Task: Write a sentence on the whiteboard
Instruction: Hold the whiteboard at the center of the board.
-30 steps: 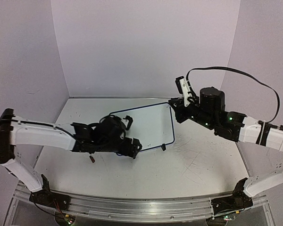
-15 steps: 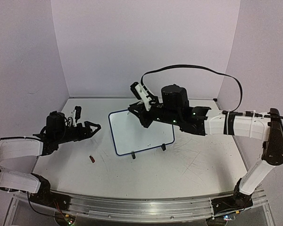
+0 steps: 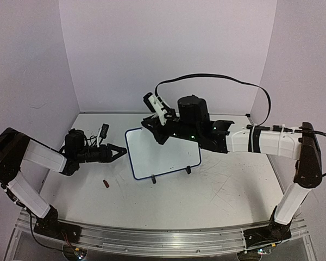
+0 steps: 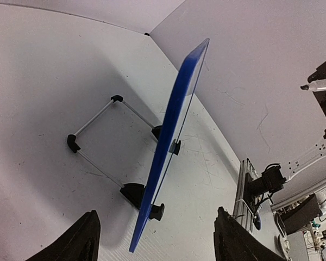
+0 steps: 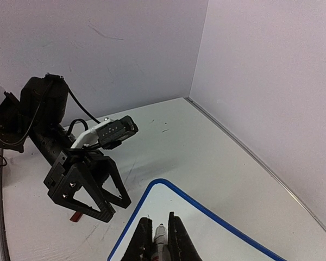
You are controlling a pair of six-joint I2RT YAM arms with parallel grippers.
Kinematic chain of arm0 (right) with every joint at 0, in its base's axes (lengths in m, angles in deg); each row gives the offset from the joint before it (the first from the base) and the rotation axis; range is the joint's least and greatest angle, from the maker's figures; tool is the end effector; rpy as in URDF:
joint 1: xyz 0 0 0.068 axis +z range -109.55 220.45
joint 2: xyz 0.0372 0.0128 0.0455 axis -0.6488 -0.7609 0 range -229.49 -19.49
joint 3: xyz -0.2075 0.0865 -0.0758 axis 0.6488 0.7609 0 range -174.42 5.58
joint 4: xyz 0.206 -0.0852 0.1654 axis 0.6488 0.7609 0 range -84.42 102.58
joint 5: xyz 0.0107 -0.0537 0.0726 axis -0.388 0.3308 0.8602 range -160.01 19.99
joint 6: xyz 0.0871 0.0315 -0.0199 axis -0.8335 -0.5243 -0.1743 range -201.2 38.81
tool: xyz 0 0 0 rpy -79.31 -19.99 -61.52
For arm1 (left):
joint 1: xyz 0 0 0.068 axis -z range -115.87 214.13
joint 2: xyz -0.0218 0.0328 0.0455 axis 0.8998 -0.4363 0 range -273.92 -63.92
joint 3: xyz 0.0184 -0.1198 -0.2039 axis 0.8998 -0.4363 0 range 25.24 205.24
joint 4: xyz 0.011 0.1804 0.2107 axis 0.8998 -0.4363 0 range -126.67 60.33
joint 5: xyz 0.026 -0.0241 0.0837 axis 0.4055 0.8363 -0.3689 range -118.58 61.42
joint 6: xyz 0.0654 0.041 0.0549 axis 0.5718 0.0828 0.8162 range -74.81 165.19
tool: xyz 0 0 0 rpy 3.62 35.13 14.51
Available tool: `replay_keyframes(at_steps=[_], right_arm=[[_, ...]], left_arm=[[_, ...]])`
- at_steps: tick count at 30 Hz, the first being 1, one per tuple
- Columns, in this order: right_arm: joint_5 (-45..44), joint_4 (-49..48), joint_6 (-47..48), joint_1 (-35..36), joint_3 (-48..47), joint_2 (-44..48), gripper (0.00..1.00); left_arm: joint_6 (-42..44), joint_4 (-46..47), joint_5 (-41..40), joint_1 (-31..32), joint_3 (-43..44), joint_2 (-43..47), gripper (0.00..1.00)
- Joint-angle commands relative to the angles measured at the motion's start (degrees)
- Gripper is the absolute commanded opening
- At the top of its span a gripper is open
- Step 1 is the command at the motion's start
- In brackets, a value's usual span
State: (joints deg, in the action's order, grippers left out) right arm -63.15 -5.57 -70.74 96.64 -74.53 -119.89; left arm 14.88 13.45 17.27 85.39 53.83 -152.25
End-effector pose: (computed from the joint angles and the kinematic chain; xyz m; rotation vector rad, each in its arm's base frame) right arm 0.2612 0.4083 0.2770 -1.0519 1.4349 0.6864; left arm 0.2809 -0.1752 0.1060 0.4479 1.9456 -1.3424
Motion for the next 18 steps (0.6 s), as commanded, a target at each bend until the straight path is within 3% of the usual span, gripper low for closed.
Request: replay_keyframes(at_steps=[1,18], right_arm=[[-1.9,-2.0,-0.2,0.2,-0.9,1.3,0.0],[-4.9,-2.5,0.9,0.2,1.2,3.2,0.0]], left_arm=[[2.3,5.4,3.0,-0.3,2.7,-2.5,0.72],[3.1,7.5,4.3,-1.2,5.1,-6.7,0.56]])
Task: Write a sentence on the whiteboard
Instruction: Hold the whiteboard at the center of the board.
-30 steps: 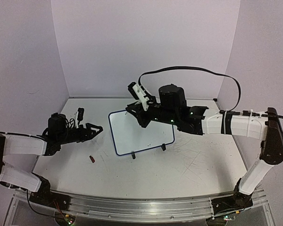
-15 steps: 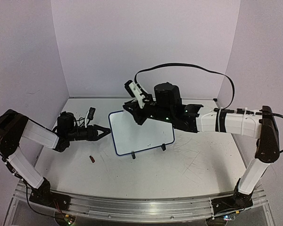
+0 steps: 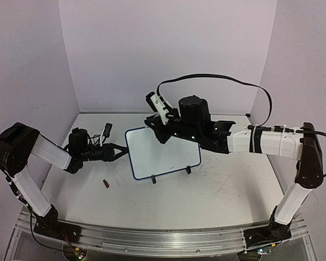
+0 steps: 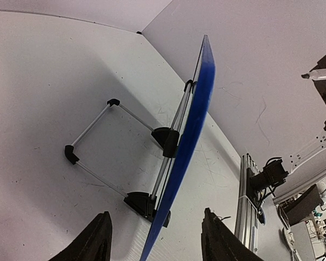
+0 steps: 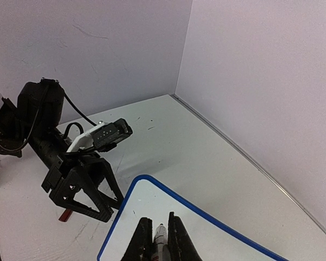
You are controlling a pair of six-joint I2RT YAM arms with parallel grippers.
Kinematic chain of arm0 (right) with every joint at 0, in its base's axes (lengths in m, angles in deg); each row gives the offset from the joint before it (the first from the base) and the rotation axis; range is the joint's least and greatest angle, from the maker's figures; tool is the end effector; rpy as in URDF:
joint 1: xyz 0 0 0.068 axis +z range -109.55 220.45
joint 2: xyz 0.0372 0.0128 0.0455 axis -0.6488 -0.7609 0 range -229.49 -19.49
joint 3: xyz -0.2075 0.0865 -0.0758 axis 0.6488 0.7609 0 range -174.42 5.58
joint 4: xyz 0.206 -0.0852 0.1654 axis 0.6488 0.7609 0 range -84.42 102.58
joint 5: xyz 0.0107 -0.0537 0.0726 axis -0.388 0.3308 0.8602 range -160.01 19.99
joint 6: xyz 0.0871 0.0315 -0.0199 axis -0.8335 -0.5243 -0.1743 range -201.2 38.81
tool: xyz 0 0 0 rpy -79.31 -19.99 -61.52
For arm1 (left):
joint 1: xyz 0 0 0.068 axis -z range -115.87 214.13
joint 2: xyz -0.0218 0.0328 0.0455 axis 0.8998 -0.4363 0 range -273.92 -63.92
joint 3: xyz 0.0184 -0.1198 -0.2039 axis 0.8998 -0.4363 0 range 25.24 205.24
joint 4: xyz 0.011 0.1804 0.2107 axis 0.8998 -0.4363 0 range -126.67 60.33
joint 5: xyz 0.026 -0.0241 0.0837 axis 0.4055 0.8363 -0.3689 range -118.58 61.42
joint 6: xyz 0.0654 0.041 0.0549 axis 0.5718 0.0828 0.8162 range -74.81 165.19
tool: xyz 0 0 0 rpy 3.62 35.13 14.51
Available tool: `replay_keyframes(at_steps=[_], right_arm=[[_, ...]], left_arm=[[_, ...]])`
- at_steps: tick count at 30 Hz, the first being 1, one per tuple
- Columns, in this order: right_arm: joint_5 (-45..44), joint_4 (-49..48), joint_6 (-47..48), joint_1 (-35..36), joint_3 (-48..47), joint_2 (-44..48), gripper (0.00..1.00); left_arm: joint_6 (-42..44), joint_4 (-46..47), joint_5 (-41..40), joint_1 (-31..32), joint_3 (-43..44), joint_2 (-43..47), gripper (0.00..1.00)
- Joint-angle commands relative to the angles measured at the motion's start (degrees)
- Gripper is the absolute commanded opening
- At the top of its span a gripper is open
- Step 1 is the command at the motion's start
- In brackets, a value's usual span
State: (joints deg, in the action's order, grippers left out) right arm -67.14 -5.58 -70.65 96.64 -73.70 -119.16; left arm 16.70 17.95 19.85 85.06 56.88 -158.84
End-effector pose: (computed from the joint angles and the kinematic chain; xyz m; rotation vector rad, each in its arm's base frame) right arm 0.2648 0.4030 0.2767 -1.0065 1.4598 0.6259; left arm 0.2917 -0.1801 0.0971 0.5129 1.9079 -1.3567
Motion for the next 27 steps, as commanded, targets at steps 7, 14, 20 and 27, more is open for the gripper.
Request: replay_keyframes(at_steps=[7,14,20,27], right_arm=[[-0.4,-2.3,1.3,0.4,-2.0,-0.2,0.0],[2.2,-1.2,0.7,1.1,-5.0,-3.6,0.0],[4.5,-1.1,0.2,1.7,-6.5,-6.4,0.0],[4.1,-1.3,1.4,2.8,-9.0,-10.1,0.0]], left_arm=[[1.6,3.6,2.9,-0.9,3.8,-2.2,0.47],[2.1,4.9,5.2,-0.8,5.1,-4.0,0.42],[3.1,6.1,6.1,-0.4,6.6,-5.4,0.34],[4.4,6.2,6.0,0.1,7.4,-6.5,0.23]])
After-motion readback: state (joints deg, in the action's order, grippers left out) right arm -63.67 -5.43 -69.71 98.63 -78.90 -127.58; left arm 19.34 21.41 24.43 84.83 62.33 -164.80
